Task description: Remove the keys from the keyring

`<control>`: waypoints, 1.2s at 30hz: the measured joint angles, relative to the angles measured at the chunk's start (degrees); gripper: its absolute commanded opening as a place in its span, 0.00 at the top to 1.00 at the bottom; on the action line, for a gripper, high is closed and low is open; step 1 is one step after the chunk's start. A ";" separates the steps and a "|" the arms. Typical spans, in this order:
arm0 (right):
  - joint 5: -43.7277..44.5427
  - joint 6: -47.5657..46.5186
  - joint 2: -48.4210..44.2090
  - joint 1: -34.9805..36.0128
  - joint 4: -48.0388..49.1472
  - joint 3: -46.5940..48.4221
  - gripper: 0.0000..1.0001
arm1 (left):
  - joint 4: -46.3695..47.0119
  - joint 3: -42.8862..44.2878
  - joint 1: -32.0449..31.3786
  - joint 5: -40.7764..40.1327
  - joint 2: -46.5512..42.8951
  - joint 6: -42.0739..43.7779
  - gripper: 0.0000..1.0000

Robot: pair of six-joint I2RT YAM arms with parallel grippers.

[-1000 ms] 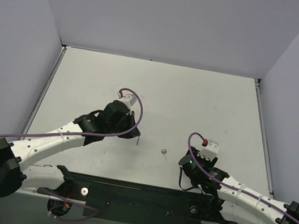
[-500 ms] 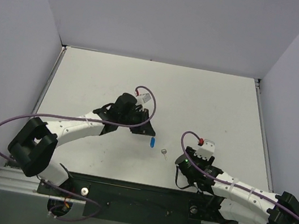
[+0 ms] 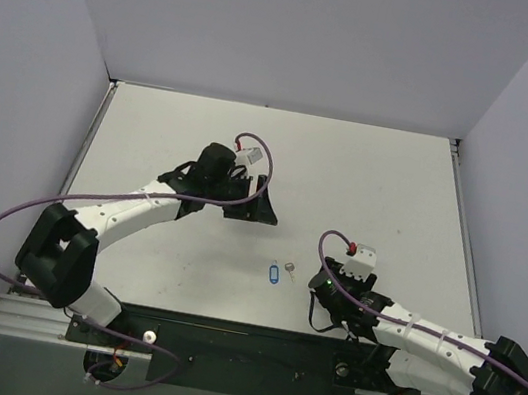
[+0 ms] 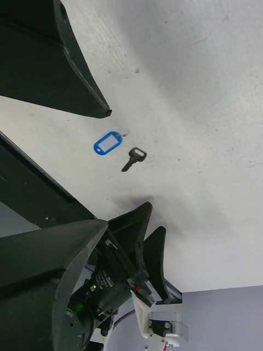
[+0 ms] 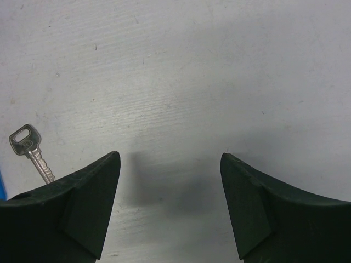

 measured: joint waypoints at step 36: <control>-13.35 -9.86 33.07 4.61 2.75 25.75 0.36 | -28.83 -12.83 2.69 -18.05 -50.88 11.58 0.05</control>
